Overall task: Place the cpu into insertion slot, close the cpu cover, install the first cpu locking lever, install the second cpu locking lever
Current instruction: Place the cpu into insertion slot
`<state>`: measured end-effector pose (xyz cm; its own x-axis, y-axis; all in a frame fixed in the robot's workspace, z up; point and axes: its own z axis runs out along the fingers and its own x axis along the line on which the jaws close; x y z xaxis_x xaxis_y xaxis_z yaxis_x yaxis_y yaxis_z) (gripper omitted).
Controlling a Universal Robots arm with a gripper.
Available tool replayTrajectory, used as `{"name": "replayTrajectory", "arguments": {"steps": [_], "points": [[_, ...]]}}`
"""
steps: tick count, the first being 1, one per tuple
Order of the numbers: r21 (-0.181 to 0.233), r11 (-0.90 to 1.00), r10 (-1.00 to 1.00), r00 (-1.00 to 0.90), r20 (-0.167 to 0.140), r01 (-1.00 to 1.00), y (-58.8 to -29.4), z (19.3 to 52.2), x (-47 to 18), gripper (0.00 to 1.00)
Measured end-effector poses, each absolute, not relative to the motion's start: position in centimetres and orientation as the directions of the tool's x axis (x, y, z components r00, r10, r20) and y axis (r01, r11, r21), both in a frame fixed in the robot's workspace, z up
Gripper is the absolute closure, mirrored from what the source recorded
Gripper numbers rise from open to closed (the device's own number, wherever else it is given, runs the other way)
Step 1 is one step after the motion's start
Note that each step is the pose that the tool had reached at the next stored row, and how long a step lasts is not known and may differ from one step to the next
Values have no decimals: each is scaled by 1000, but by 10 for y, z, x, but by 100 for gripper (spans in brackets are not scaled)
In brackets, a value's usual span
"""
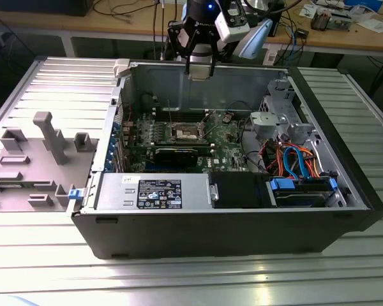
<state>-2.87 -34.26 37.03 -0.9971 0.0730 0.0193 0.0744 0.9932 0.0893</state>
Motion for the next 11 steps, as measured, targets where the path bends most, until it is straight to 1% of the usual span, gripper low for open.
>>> {"name": "replayTrajectory", "arguments": {"steps": [11], "points": [[89, 993, 81, -997, 19, 82, -343, 370, -29, 46]]}}
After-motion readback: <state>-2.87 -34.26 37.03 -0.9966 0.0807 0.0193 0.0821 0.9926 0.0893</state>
